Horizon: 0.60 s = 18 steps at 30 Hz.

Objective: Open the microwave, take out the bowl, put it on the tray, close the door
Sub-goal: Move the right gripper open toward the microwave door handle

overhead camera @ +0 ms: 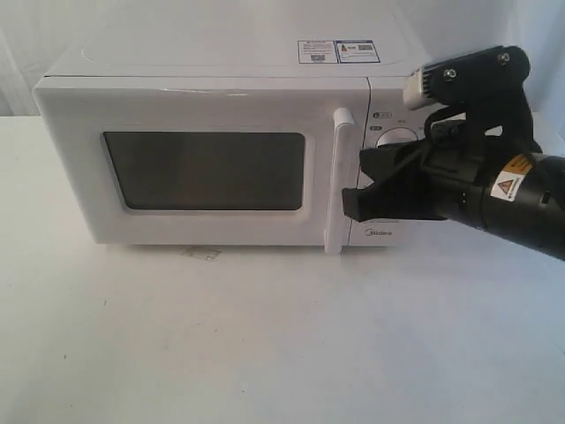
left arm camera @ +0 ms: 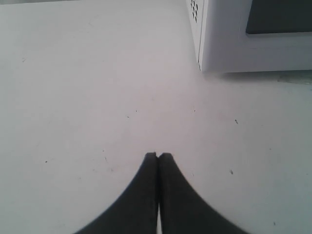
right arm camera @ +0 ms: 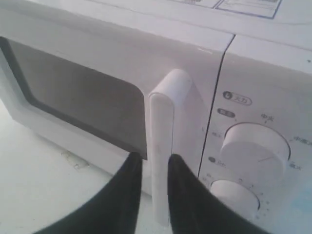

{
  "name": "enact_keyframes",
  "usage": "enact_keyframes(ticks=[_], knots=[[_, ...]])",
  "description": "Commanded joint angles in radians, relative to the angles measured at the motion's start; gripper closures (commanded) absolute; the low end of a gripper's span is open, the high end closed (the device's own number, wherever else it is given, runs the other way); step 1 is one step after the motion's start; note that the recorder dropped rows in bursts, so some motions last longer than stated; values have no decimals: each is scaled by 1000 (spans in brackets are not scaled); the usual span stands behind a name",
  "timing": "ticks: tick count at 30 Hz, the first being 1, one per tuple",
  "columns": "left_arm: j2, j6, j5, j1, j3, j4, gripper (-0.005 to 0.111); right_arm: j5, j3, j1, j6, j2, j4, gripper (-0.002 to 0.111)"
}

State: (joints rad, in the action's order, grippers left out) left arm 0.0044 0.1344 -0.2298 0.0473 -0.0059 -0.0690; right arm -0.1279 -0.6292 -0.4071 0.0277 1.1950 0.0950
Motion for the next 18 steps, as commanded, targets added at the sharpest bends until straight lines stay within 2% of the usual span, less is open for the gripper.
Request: enact_keyframes(ticks=[1,4,8,10,12,16,18], knots=[[-4,-4,-3,-1,6,10,107,-207,75,-3,-17,65,-45,65],[-4,-4,-3,-1,6,10,107,-279,102,-3,-84,107,-139,57],[-4,-4,-3,-1,6,10,107,-306,99,17,-310,147,-382,58],[-4,-4,-3,-1,6,10,107,-353,83,57,-568,158,-663,58],[-4,-4,-3,-1,6,10,107,-427,68,102,-778,163,-865,58],[-4,-4,-3,-1,6,10,107,-496,43,236,-1002,163,-1203,58],[-4,-4,-3,-1,6,10,107,-607,43,307,-1057,174,-1302,58]])
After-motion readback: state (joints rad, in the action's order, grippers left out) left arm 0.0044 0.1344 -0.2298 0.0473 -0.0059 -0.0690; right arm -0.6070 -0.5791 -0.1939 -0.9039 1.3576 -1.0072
